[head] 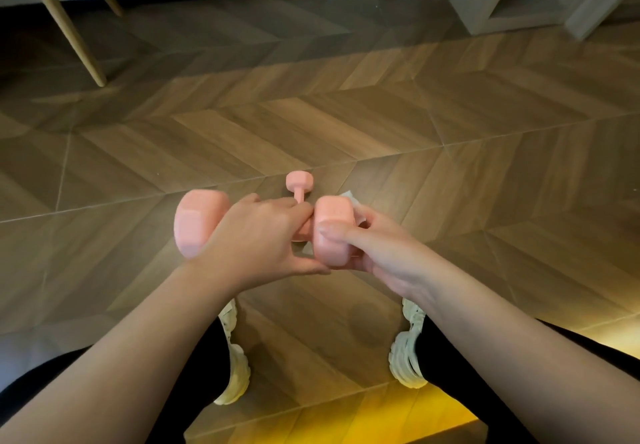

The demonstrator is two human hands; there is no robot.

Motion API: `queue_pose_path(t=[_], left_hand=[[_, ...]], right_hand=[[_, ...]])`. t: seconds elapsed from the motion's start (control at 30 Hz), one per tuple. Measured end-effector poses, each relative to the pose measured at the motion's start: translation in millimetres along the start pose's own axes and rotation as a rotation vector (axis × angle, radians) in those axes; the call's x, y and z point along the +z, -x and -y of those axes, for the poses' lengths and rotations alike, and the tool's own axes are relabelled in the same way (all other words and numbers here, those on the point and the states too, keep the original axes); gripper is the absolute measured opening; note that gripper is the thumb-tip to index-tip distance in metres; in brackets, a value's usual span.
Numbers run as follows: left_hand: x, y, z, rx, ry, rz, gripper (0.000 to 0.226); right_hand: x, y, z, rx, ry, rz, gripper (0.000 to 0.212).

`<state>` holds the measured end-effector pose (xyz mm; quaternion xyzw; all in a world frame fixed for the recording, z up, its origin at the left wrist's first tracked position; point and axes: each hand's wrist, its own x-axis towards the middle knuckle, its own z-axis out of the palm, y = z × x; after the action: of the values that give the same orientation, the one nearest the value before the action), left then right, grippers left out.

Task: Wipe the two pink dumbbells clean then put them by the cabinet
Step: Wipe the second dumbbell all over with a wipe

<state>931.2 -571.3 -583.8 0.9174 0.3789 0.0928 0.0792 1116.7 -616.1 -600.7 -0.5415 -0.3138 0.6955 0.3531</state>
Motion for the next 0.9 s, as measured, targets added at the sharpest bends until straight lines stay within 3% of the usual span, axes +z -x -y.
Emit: queue_pose_path(t=[0.17,0.27,0.33,0.4,0.47,0.5,0.57,0.67,0.77,0.9], left_hand=[[-1,-1,-3,-0.042,0.021,-0.066,0.059],[-13,-1,-6,-0.105,0.175,-0.289,0.034],[-21,3,-10,-0.328,0.378,-0.302,0.033],[-26,1,-15,-0.602,0.628,-0.135,0.036],[-33,-6,-19,-0.788,1.051,-0.017,0.052],[-36,-11,-21,-0.822,1.318,-0.043,0.061],[-41,-19,-29,-0.831,1.759,-0.26,0.046],[-47,-21,-32,-0.937,2.117,-0.634,0.02],[-51,-22,-26,-0.97,2.325,-0.747,0.029],[-60,-33,-14,-1.041,2.318,-0.776,0.034]], right_hand=[[4,-3,-3,0.075,-0.217,-0.137,0.033],[3,-1,8,0.021,-0.363,-0.181,0.021],[2,4,17,-0.058,-0.404,-0.182,0.018],[4,10,26,-0.141,-0.402,-0.163,0.024],[11,15,31,-0.197,-0.401,-0.148,0.037],[16,18,32,-0.223,-0.388,-0.134,0.043],[28,22,32,-0.277,-0.311,-0.119,0.053],[47,29,34,-0.385,-0.036,-0.122,0.048],[58,33,39,-0.543,0.198,-0.149,0.051],[59,35,41,-0.777,0.404,-0.249,0.055]])
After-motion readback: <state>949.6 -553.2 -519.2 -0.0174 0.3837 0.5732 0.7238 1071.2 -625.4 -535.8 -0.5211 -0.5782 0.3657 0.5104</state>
